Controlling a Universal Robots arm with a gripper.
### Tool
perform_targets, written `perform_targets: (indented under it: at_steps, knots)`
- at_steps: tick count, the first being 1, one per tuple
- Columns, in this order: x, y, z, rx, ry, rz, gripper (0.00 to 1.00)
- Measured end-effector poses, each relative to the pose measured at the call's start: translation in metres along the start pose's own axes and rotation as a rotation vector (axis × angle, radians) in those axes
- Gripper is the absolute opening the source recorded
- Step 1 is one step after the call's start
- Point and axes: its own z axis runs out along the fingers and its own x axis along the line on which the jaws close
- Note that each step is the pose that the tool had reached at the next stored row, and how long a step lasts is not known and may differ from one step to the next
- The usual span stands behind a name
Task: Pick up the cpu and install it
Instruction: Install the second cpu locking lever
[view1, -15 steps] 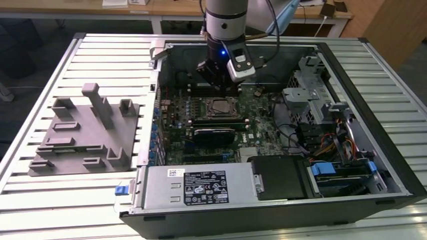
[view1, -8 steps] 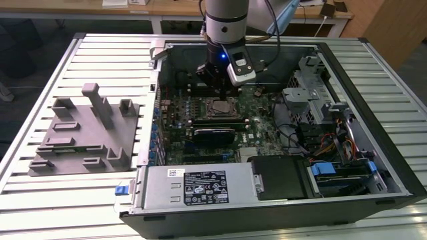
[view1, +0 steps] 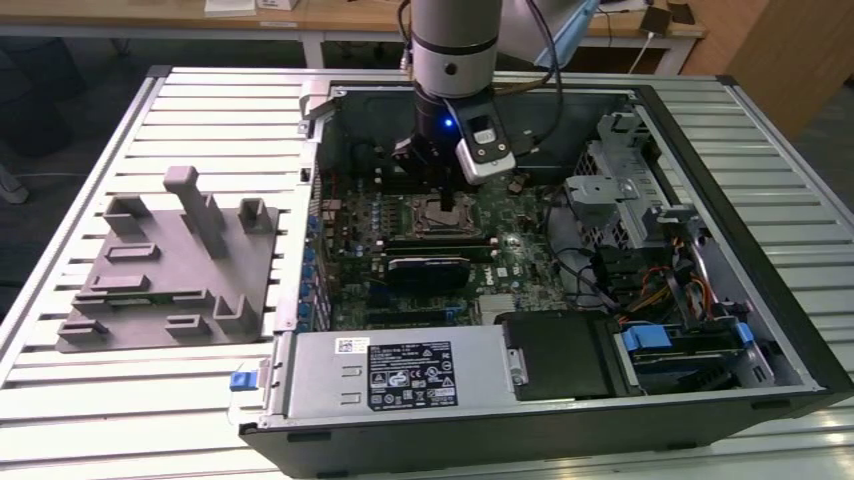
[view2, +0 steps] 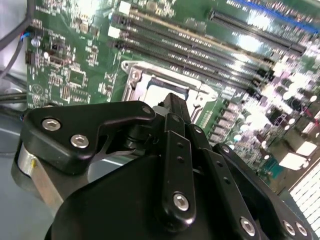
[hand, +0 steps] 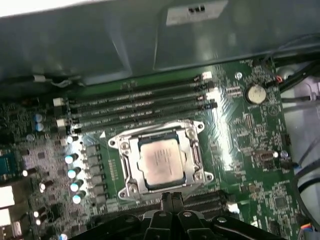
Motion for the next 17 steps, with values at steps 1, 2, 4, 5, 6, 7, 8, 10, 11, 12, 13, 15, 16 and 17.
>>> perform_targets:
  at_steps: [1,2,4,5,6,7,8,10,11,12,13,15,16,17]
  knots:
    - [-0.0004,-0.0020,0.0000,0.0000,0.0000,0.000,0.11]
    - [-0.0008,-0.0038,0.0000,-0.0001,0.0000,0.000,0.11]
    - [-0.0015,-0.0075,0.0000,-0.0001,0.0000,-0.001,0.11]
    - [-0.0019,-0.0092,0.0000,-0.0001,0.0000,-0.001,0.11]
    - [-0.0022,-0.0110,0.0001,-0.0001,0.0000,-0.002,0.11]
    - [-0.0025,-0.0126,0.0003,-0.0002,0.0000,-0.003,0.11]
    - [-0.0027,-0.0140,0.0007,-0.0003,0.0000,-0.005,0.11]
    - [-0.0026,-0.0152,0.0018,-0.0009,0.0001,-0.014,0.11]
    - [-0.0024,-0.0153,0.0024,-0.0015,0.0001,-0.023,0.11]
    - [-0.0021,-0.0154,0.0030,-0.0021,0.0003,-0.035,0.11]
    - [-0.0020,-0.0155,0.0037,-0.0029,0.0005,-0.050,0.11]
    - [-0.0016,-0.0156,0.0052,-0.0049,0.0010,-0.080,0.11]
    - [-0.0013,-0.0156,0.0060,-0.0061,0.0012,-0.094,0.11]
    - [-0.0009,-0.0157,0.0068,-0.0073,0.0014,-0.106,0.11]
